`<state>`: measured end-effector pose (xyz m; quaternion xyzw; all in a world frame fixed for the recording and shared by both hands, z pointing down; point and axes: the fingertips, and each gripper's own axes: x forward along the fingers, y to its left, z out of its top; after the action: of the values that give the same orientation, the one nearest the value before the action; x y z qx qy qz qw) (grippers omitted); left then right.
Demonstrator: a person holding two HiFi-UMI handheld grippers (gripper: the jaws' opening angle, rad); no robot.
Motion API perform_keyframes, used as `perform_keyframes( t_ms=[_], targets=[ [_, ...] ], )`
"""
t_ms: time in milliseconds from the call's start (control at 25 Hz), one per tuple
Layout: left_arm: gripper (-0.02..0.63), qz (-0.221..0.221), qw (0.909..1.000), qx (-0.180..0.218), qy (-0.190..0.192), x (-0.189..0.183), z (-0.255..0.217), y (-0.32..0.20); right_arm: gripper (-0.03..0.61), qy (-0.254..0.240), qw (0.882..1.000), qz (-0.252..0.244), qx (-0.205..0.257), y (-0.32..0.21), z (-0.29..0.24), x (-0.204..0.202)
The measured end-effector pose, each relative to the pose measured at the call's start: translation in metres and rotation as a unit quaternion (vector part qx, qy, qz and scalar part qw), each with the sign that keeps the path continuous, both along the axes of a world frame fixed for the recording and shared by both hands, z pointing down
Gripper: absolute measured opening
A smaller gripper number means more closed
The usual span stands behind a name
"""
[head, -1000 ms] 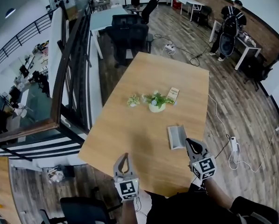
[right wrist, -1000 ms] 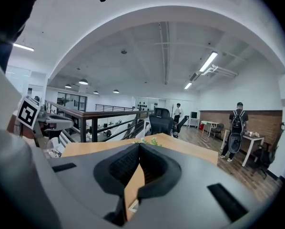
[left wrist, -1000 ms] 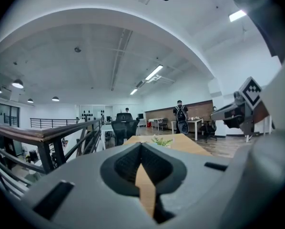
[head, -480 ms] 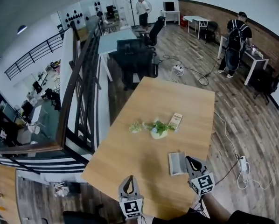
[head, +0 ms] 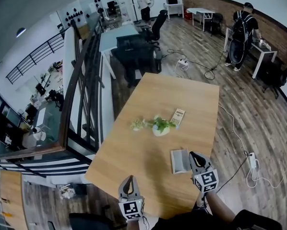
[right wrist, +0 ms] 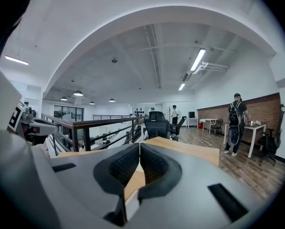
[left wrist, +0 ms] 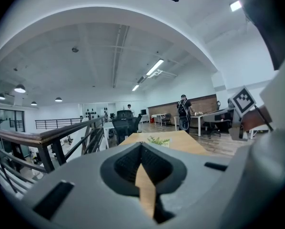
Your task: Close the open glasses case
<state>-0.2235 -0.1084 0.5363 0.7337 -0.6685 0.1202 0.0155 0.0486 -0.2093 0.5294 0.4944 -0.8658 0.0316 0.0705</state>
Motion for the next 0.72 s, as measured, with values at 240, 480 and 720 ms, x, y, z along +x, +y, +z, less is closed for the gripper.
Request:
perform_keyframes(
  t_ms=[240, 480, 720],
  targets=[
    [0.0, 0.004, 1.0, 0.0, -0.001, -0.002, -0.001, 0.0, 0.132, 0.0, 1.0, 0.01, -0.007, 0.002, 0.004, 0.002],
    [0.0, 0.003, 1.0, 0.0, 0.003, -0.001, -0.002, 0.004, 0.147, 0.015, 0.999, 0.02, -0.022, 0.002, 0.017, 0.007],
    [0.0, -0.003, 1.0, 0.003, 0.004, -0.005, -0.003, 0.009, 0.144, 0.028, 0.996, 0.025, -0.076, -0.013, 0.066, 0.017]
  ],
)
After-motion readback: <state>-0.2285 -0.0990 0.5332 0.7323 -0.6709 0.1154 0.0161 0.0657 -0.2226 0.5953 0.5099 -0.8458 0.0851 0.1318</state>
